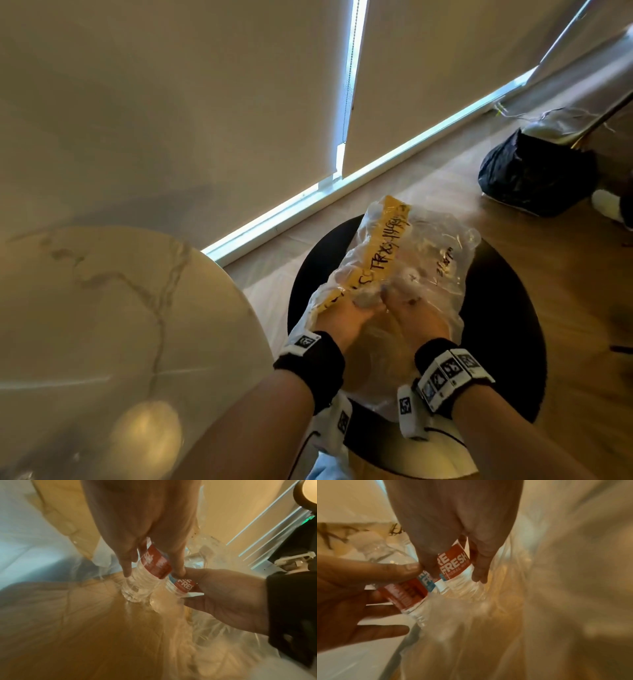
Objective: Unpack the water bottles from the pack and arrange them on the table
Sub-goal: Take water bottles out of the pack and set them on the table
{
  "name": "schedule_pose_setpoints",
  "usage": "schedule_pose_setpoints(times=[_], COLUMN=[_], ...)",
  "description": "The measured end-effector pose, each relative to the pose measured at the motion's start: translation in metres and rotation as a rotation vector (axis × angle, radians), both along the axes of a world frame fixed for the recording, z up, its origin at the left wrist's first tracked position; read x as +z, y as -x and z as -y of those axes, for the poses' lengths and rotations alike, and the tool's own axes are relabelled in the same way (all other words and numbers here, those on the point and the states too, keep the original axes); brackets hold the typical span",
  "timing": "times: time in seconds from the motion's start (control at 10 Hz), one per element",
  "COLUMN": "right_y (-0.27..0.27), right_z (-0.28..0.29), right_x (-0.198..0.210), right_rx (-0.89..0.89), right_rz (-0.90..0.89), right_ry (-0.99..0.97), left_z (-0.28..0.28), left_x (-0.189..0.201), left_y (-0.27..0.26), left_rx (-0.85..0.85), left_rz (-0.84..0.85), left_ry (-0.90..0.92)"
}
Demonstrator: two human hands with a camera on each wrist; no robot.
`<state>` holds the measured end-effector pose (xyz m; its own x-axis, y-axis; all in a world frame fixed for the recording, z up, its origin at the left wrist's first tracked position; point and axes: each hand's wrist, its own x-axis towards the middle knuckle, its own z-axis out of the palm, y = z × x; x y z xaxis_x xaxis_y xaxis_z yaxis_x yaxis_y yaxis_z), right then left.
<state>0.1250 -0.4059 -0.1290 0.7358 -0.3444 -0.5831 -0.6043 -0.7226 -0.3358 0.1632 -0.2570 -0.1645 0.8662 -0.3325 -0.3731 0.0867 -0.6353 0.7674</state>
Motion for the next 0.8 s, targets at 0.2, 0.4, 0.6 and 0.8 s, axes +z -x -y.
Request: schedule_pose_setpoints(times=[0.2, 0.4, 0.6, 0.8], right_y=[0.020, 0.069, 0.129, 0.188], right_z=[-0.020, -0.061, -0.172, -0.308], right_x=[0.021, 0.068, 0.132, 0.116], right_rx=[-0.062, 0.052, 0.243, 0.413], right_rz=[0.117, 0.277, 0.412, 0.260], right_ry=[-0.194, -0.173, -0.258, -0.458], left_z=[-0.023, -0.104, -0.218, -0.363], left_x=[0.021, 0.081, 0.128, 0.136], left_y=[0.026, 0.080, 0.164, 0.262], left_rx=[-0.165, -0.111, 0.168, 0.380], left_rz=[0.029, 0.006, 0.058, -0.002], left_ry=[-0.074, 0.161, 0.202, 0.023])
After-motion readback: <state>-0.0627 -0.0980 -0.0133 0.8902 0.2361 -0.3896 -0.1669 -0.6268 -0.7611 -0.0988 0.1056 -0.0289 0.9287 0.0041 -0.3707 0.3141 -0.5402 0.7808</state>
